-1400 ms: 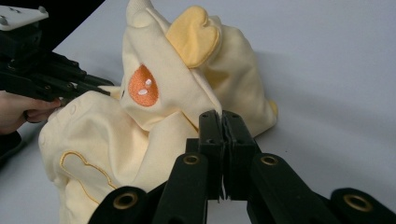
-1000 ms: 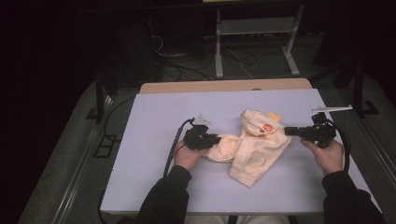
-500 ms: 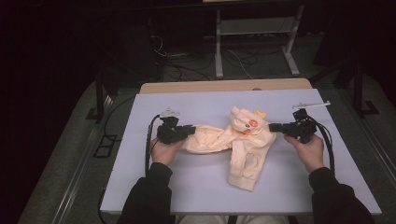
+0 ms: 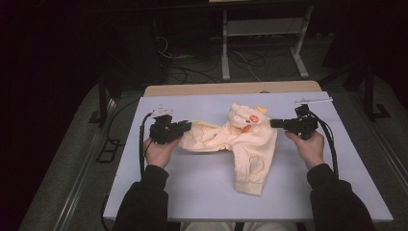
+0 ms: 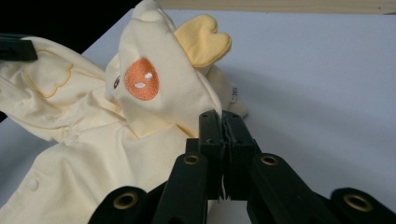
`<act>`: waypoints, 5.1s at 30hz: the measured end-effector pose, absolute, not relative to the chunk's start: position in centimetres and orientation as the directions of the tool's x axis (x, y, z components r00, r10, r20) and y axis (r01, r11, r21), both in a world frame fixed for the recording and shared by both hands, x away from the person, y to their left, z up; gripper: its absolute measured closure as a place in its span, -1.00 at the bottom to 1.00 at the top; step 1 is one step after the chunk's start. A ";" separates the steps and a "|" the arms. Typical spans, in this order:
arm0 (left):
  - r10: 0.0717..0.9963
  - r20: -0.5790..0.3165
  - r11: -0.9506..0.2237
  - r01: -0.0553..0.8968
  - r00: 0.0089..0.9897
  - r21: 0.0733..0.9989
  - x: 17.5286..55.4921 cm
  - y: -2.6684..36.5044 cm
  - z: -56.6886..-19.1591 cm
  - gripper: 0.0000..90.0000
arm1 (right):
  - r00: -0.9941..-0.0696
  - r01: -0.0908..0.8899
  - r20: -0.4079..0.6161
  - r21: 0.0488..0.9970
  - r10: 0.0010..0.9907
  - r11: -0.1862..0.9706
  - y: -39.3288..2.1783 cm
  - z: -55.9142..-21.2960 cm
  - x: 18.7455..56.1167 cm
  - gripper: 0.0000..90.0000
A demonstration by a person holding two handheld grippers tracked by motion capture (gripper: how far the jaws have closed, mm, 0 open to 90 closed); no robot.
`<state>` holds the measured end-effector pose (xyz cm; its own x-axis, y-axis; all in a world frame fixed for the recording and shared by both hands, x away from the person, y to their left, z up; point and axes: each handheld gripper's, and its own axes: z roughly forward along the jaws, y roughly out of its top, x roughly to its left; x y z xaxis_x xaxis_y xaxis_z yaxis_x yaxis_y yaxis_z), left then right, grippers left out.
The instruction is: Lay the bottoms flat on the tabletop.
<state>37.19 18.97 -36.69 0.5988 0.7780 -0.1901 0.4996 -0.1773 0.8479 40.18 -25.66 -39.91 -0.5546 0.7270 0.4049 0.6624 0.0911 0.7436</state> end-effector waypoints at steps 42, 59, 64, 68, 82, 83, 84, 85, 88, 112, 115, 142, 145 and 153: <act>0.547 -0.305 -0.365 0.550 0.780 0.751 36.5 13.4 -38.0 -0.53 | -0.385 0.776 0.368 0.625 0.846 0.081 -30.7 -42.4 37.7 0.91; 0.588 -0.408 -0.309 0.660 0.699 0.685 43.9 10.4 -41.8 -0.61 | -0.388 0.771 0.384 0.634 0.838 0.066 -30.8 -42.3 37.6 0.91; 0.584 -0.469 -0.314 0.717 0.662 0.622 44.9 9.7 -43.1 -0.48 | -0.390 0.768 0.386 0.637 0.836 0.064 -30.8 -42.3 37.6 0.91; 0.612 -0.475 -0.336 0.751 0.633 0.568 45.0 9.2 -43.7 -0.09 | -0.390 0.769 0.387 0.635 0.835 0.065 -30.8 -42.4 37.7 0.91; 0.561 -0.476 -0.442 0.731 0.677 0.519 45.2 8.6 -43.5 0.87 | -0.390 0.772 0.393 0.633 0.833 0.063 -30.8 -42.3 37.7 0.91; 0.562 -0.467 -0.446 0.725 0.683 0.525 45.1 8.7 -43.4 0.87 | -0.390 0.771 0.394 0.634 0.832 0.062 -30.8 -42.3 37.7 0.91; 0.563 -0.463 -0.439 0.723 0.684 0.534 45.0 8.8 -43.1 0.88 | -0.391 0.770 0.394 0.635 0.832 0.062 -30.8 -42.3 37.7 0.91; 0.562 -0.458 -0.439 0.718 0.688 0.540 45.0 8.9 -43.0 0.89 | -0.391 0.769 0.393 0.637 0.832 0.060 -30.8 -42.2 37.7 0.91; 0.565 -0.436 -0.442 0.703 0.701 0.557 44.5 9.4 -42.0 0.90 | -0.386 0.770 0.400 0.636 0.831 0.052 -30.7 -42.2 37.7 0.91; 0.620 -0.333 -0.341 0.626 0.711 0.701 36.9 16.8 -37.0 0.91 | -0.486 0.708 0.382 0.700 0.786 0.099 -25.9 -40.4 37.8 0.91; 0.607 -0.333 -0.358 0.623 0.721 0.696 35.6 16.6 -37.9 0.91 | -0.479 0.717 0.361 0.687 0.800 0.119 -25.8 -40.7 38.0 0.91; 0.533 -0.368 -0.460 0.626 0.762 0.629 34.2 13.6 -38.9 0.38 | -0.415 0.789 0.359 0.599 0.836 0.135 -26.9 -42.3 37.7 0.87; 0.548 -0.372 -0.431 0.634 0.750 0.642 34.9 13.7 -38.6 0.18 | -0.413 0.790 0.362 0.600 0.835 0.130 -26.9 -42.3 37.6 0.86; 0.559 -0.430 -0.280 0.650 0.709 0.707 37.3 14.3 -38.7 -0.48 | -0.412 0.778 0.339 0.614 0.846 0.133 -27.1 -42.1 37.4 0.74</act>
<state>37.30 14.26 -38.70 0.7087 0.5590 -0.4305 0.6498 -0.2796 0.7068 37.43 -27.13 -42.10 -0.4122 0.8459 0.3385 0.7780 0.1333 0.6140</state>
